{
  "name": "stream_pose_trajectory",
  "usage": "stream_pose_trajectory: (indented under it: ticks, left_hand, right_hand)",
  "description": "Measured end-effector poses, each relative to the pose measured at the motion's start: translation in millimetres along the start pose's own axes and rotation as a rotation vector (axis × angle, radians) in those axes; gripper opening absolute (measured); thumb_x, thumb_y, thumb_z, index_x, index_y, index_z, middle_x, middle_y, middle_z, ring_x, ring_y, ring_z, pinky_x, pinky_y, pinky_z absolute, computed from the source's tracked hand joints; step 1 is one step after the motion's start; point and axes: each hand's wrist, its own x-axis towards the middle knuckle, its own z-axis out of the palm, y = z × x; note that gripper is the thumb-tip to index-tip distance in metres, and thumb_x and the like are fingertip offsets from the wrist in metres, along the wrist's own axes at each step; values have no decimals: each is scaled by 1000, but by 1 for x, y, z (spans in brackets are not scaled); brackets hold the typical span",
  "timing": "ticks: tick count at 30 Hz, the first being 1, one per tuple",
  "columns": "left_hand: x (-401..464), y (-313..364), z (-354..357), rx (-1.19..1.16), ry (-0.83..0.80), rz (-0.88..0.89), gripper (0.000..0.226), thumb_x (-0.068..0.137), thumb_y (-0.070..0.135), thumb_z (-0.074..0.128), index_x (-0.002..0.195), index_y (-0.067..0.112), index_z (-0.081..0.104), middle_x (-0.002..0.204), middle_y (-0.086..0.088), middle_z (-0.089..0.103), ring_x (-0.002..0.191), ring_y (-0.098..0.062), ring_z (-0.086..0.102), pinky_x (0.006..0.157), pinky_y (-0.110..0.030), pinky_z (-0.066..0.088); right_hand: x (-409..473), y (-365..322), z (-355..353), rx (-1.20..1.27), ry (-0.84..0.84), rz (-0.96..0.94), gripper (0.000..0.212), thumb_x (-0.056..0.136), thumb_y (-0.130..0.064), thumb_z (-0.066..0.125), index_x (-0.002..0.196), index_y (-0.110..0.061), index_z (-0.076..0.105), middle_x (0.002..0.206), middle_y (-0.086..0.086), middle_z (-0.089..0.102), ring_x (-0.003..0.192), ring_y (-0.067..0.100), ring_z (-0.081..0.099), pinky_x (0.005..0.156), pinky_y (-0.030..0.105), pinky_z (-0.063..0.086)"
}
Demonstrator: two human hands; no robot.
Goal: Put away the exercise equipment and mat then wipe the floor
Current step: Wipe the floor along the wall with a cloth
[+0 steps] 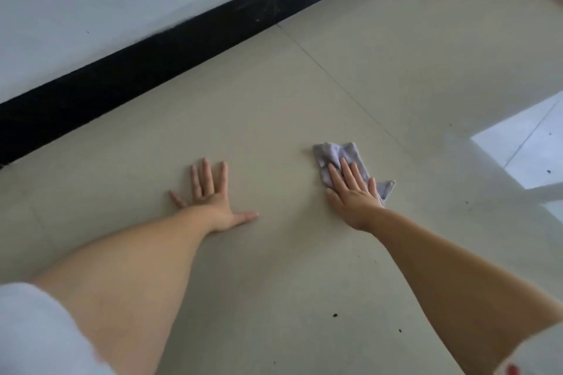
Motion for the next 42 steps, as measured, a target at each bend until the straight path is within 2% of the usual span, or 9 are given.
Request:
stream_pose_trajectory:
  ticks: [9, 16, 18, 22, 28, 32, 38, 40, 42]
  left_hand:
    - [-1, -3, 7, -37, 27, -2, 129, 64, 79, 58, 140, 31, -35, 125, 2, -58, 132, -26, -43, 104, -70, -5]
    - [-5, -3, 4, -59, 16, 25, 130, 62, 81, 56, 142, 29, -32, 144, -4, -47, 135, -28, -40, 103, -71, -6]
    - [-9, -2, -1, -55, 17, 36, 128, 63, 80, 56, 144, 28, -29, 147, -5, -43, 136, -28, -38, 103, -71, -6]
    - [-11, 0, -3, -38, 12, 43, 120, 71, 73, 56, 146, 28, -26, 149, -7, -40, 138, -30, -35, 104, -71, -5]
    - [-8, 1, 3, -33, 29, -8, 127, 64, 80, 56, 143, 30, -30, 148, -4, -41, 138, -29, -35, 105, -71, -4]
    - [-6, 2, 5, -18, 26, -28, 131, 62, 78, 59, 143, 29, -31, 147, -5, -44, 136, -28, -37, 104, -71, -6]
    - [-7, -1, 7, -15, 73, -21, 129, 62, 78, 58, 143, 30, -31, 148, -4, -42, 137, -27, -36, 104, -70, -8]
    - [-7, -3, 7, -57, 70, 2, 128, 63, 78, 59, 143, 31, -30, 147, -4, -43, 137, -26, -37, 103, -70, -10]
    - [-6, -3, 8, -78, 95, 22, 127, 63, 77, 59, 144, 31, -28, 148, -3, -42, 138, -25, -36, 104, -70, -10]
  right_hand:
    - [37, 0, -26, 4, 41, 115, 62, 100, -50, 17, 150, -28, -14, 155, -3, -27, 142, 13, -26, 116, 47, -14]
    - [-10, -80, 8, 88, -60, 66, 64, 100, -49, 18, 150, -24, -13, 154, 4, -29, 141, 20, -28, 115, 48, -15]
    - [-40, -111, 27, 91, -144, -5, 66, 97, -56, 11, 150, -25, -13, 149, 0, -36, 137, 19, -34, 115, 49, -15]
    - [-66, -144, 51, 66, -200, -54, 100, 63, -72, -21, 149, -20, -17, 138, -4, -42, 129, 16, -40, 113, 49, -16]
    - [-32, -89, 34, 8, -84, -141, 93, 67, -68, -31, 150, -30, -12, 151, -6, -31, 134, 13, -36, 115, 46, -15]
    - [54, -18, -25, 49, 82, 45, 60, 99, -52, 15, 151, -30, -5, 159, -1, -15, 145, 14, -17, 115, 45, -10]
    - [105, 20, -70, 135, 172, 257, 58, 100, -44, 23, 152, -27, 3, 160, 3, -8, 147, 20, -10, 117, 51, -5]
    - [85, -18, -49, 91, 201, 199, 59, 100, -44, 24, 152, -26, 4, 160, 4, -6, 147, 20, -8, 117, 50, -6]
    - [55, -57, -13, -54, 227, -58, 60, 98, -48, 23, 152, -26, 9, 160, 5, 0, 148, 21, -2, 117, 54, 1]
